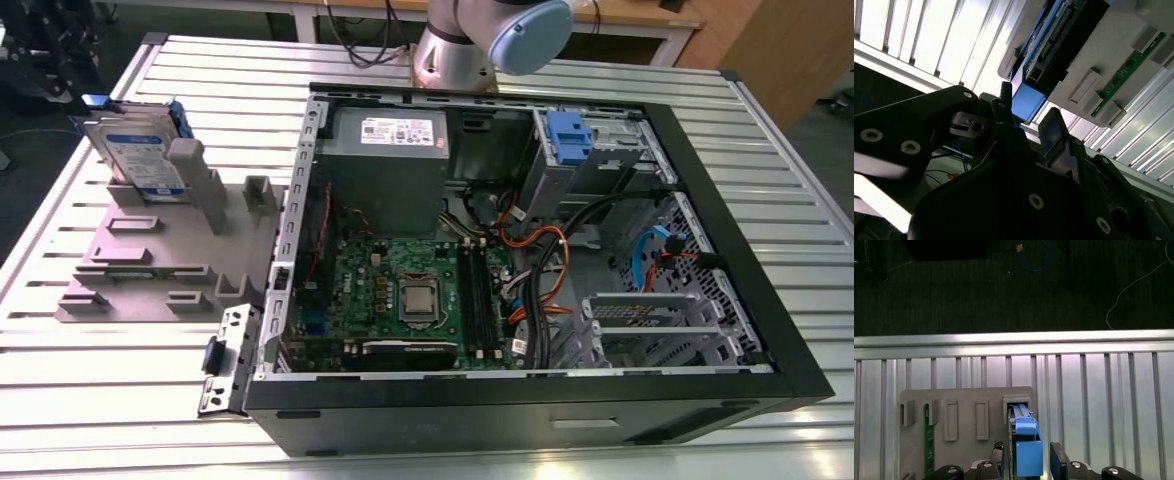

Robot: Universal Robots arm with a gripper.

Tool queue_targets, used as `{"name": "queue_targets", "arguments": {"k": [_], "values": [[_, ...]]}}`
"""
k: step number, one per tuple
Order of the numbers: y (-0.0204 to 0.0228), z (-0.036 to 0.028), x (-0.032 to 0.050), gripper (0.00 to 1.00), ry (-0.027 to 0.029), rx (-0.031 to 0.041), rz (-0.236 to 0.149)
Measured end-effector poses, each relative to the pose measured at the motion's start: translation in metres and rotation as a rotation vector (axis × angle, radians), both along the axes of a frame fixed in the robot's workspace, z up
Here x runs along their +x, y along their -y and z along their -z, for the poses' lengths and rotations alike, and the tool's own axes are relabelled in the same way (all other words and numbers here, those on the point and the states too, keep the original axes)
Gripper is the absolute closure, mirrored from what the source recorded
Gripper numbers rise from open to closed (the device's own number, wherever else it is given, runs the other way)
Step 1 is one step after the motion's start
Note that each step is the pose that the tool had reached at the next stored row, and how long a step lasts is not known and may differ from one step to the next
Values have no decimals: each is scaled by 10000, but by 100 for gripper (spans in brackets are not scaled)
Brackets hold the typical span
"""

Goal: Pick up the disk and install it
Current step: 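Pick up the disk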

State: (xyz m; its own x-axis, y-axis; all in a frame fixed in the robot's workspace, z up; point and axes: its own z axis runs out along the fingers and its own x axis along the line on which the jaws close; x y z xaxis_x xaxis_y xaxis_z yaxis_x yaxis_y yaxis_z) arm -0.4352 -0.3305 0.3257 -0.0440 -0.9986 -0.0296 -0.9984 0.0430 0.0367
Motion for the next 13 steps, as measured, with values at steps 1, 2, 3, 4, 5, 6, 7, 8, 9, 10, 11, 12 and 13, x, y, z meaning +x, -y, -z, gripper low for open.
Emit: {"name": "queue_targets", "arguments": {"k": [1,2,3,4,5,6,7,8,9,10,11,12,13], "values": [[0,8,0,51,15,0,-11],[0,17,-1,51,34,0,-22],[0,25,-1,51,51,0,-27],[0,34,-2,51,62,0,-29],[0,43,-3,51,66,0,-30],[0,52,-5,51,67,0,-30],[0,61,-7,51,66,0,-29],[0,71,-8,51,66,1,-30],[0,82,-8,51,66,0,-30],[0,94,-8,51,66,1,-30],[0,107,-9,51,66,1,-29],[0,121,-10,51,66,1,-30],[0,135,-10,51,66,1,-30]]}}
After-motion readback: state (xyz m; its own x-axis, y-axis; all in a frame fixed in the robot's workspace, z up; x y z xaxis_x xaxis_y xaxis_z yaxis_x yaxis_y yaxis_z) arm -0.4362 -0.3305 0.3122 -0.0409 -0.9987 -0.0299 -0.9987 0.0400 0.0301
